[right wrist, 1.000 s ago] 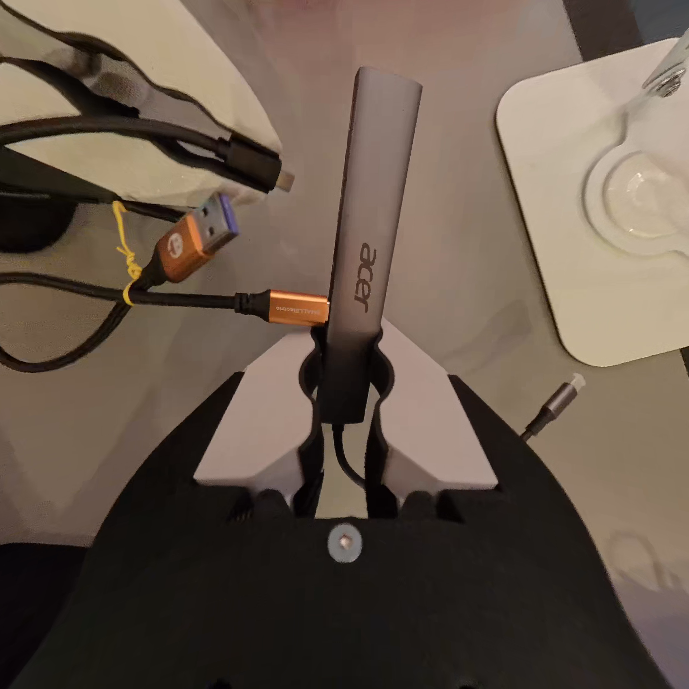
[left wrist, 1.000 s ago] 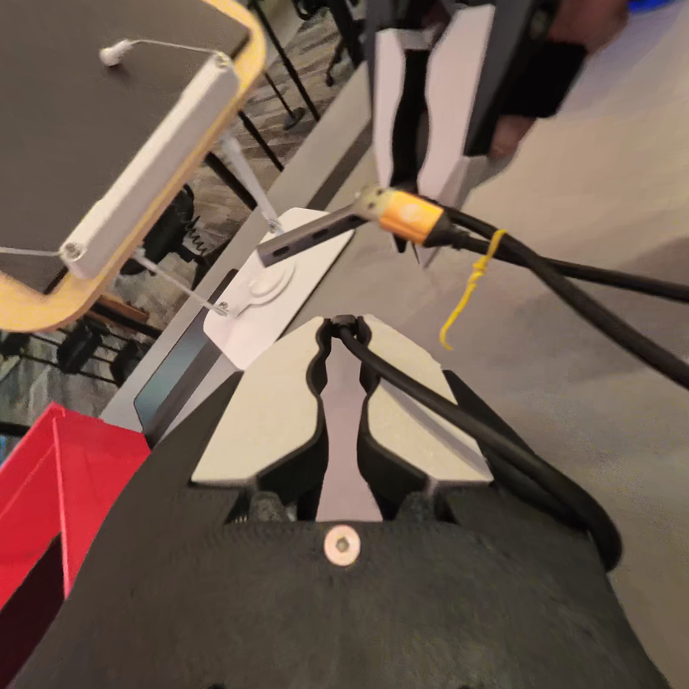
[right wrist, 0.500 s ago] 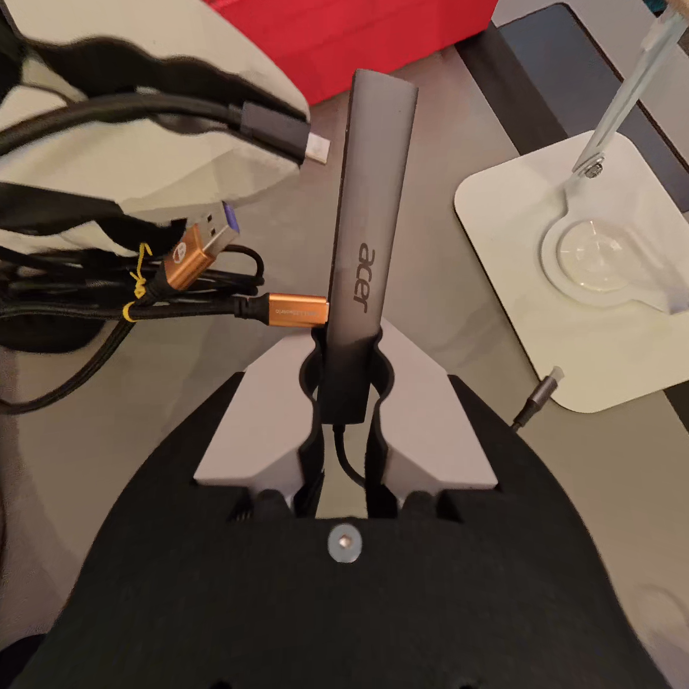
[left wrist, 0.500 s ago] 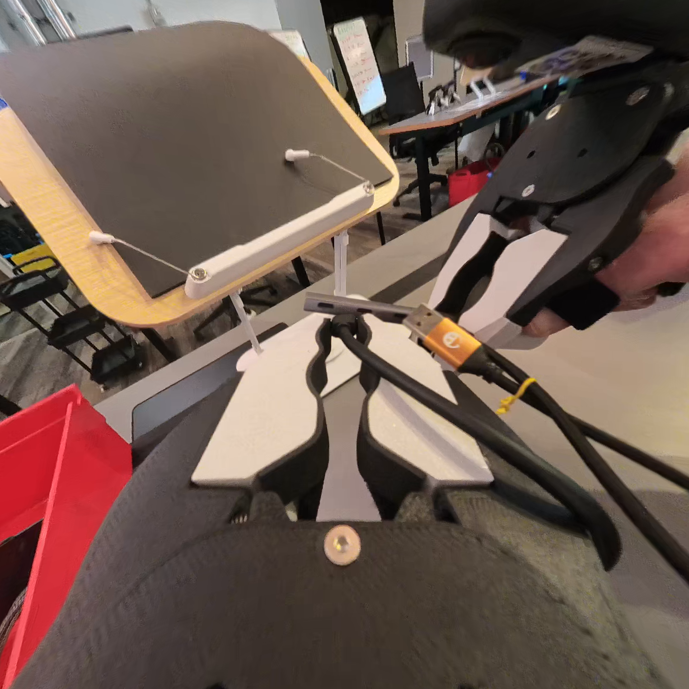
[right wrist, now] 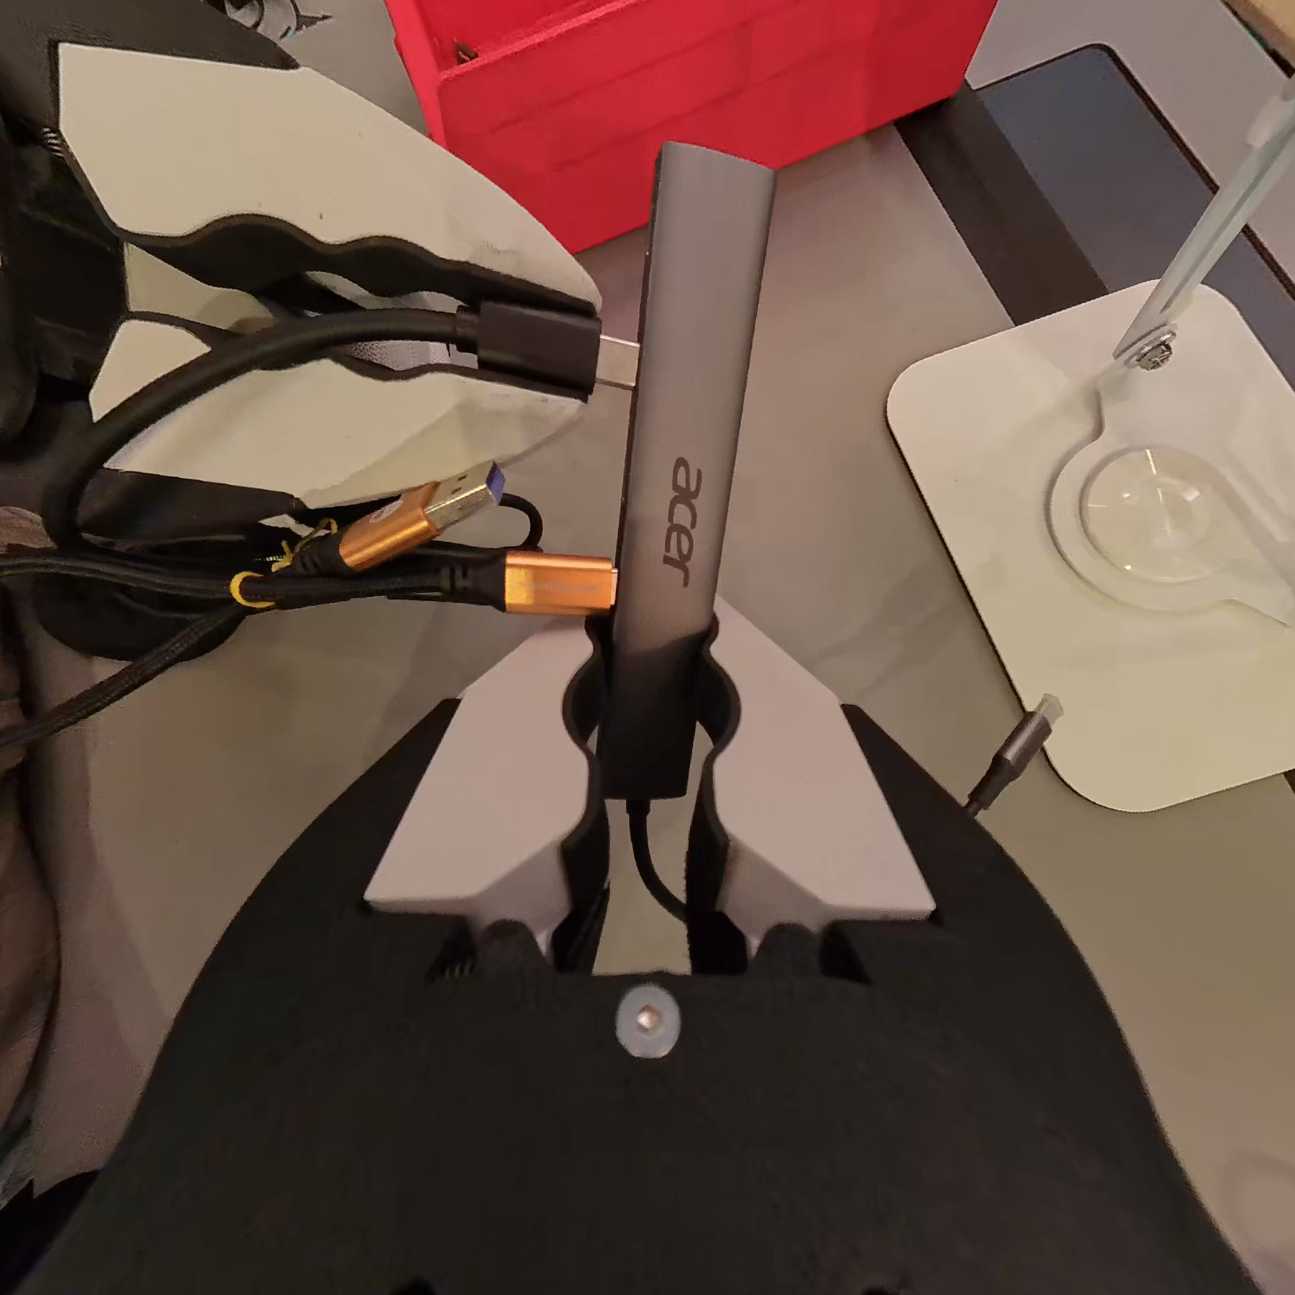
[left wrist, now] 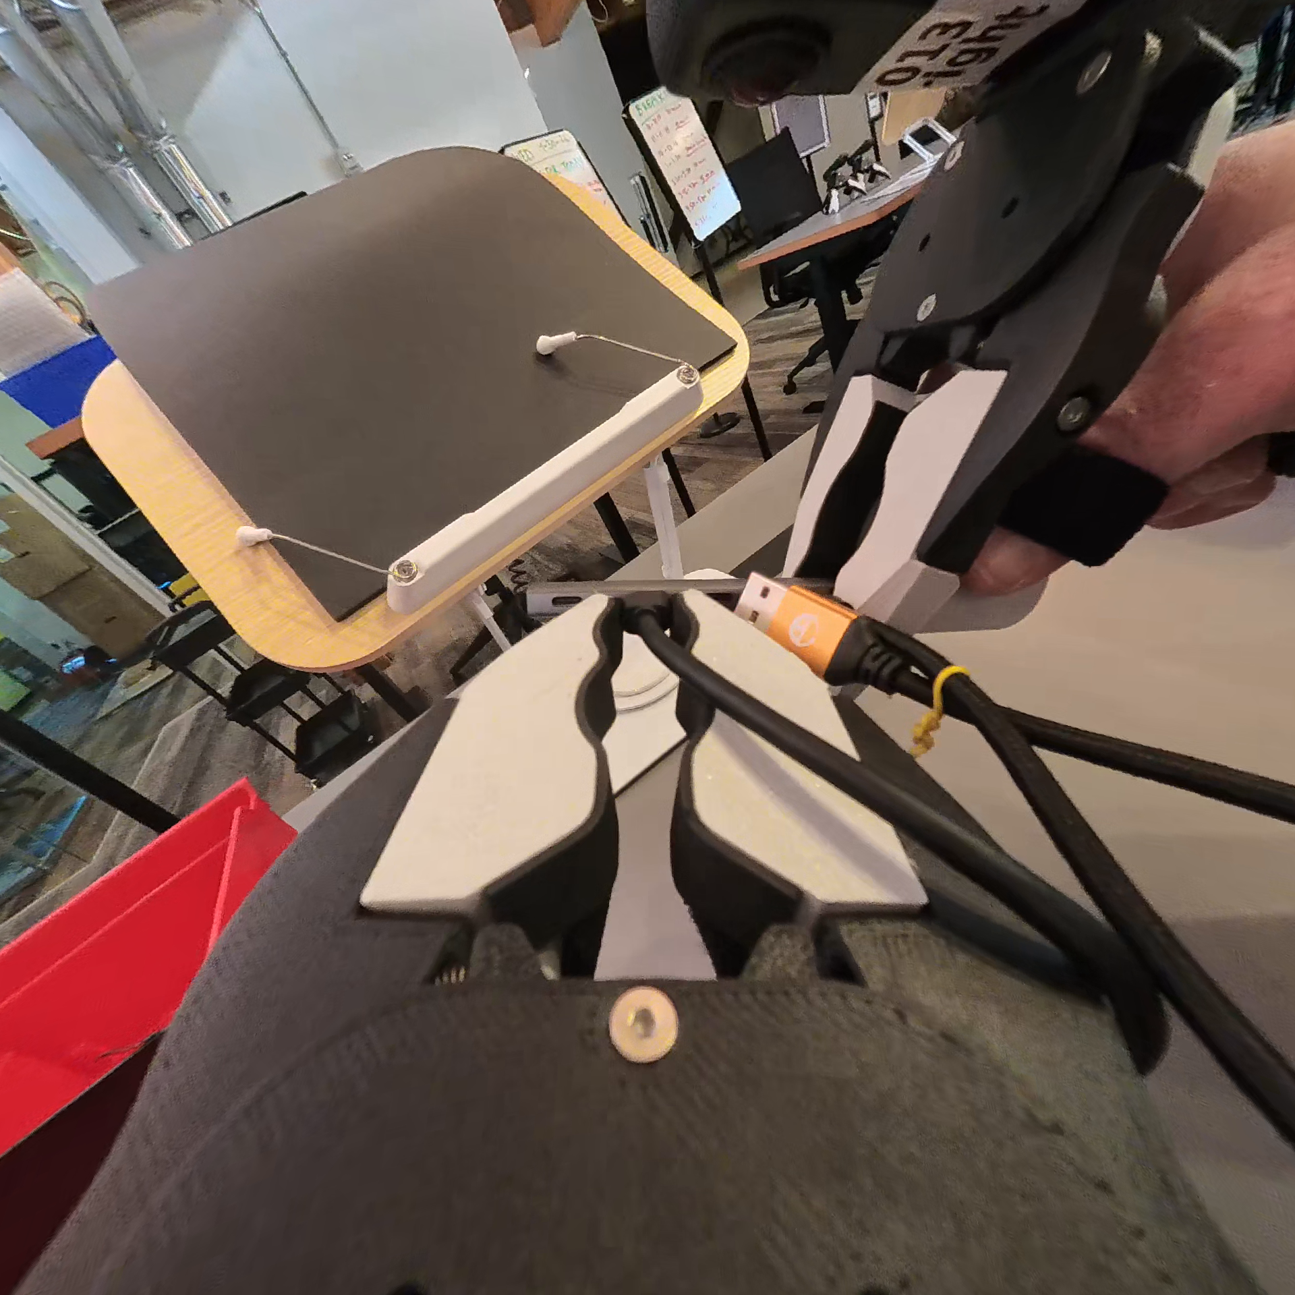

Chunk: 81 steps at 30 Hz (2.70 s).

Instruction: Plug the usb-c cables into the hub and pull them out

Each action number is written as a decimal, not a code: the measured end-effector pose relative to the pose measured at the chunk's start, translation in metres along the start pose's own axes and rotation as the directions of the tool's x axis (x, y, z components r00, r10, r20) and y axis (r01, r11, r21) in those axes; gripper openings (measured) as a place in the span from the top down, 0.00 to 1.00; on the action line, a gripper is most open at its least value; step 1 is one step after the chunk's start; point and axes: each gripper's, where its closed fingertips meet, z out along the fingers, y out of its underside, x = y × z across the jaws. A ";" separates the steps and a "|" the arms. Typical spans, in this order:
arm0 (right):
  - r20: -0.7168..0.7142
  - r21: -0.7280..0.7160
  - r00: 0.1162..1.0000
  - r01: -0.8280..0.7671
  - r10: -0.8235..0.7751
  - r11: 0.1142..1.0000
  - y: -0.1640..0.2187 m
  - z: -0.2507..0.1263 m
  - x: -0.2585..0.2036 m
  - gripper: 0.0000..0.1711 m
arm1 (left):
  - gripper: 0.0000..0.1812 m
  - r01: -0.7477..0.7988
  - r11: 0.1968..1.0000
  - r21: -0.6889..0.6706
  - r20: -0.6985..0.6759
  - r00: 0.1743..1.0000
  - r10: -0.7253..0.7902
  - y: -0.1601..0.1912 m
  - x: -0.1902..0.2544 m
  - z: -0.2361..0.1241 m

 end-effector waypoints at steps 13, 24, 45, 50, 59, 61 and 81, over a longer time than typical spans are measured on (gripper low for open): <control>-0.076 -0.028 0.992 0.096 -0.097 0.995 -0.002 -0.006 0.000 0.90 | 0.93 0.007 1.000 0.000 -0.005 1.000 -0.007 0.001 -0.001 -0.002; -0.089 -0.048 0.986 0.139 -0.143 0.989 -0.007 -0.012 -0.007 0.90 | 0.92 0.000 0.999 0.041 -0.005 1.000 0.000 -0.006 -0.004 -0.007; -0.171 -0.005 0.978 0.120 -0.119 0.993 -0.011 -0.016 0.009 0.90 | 0.84 0.041 0.999 0.033 -0.065 0.997 -0.039 -0.002 -0.006 -0.008; -0.289 -0.055 0.939 0.178 -0.187 0.982 -0.002 -0.025 0.026 0.90 | 0.82 0.205 0.979 -0.012 -0.163 0.965 -0.204 0.005 -0.014 -0.015; -0.200 -0.170 0.960 0.164 -0.197 0.972 0.047 -0.002 0.013 0.90 | 0.78 0.308 0.918 -0.252 -0.228 0.903 -0.365 0.041 -0.008 -0.041; -0.161 -0.201 0.969 0.152 -0.186 0.968 0.060 0.009 0.008 0.90 | 0.78 0.262 0.918 -0.299 -0.229 0.914 -0.336 0.049 0.000 -0.049; -0.116 -0.291 0.974 0.155 -0.196 0.944 0.099 0.052 -0.016 0.91 | 0.96 0.484 0.875 -0.010 0.386 0.809 -0.443 0.085 -0.155 -0.129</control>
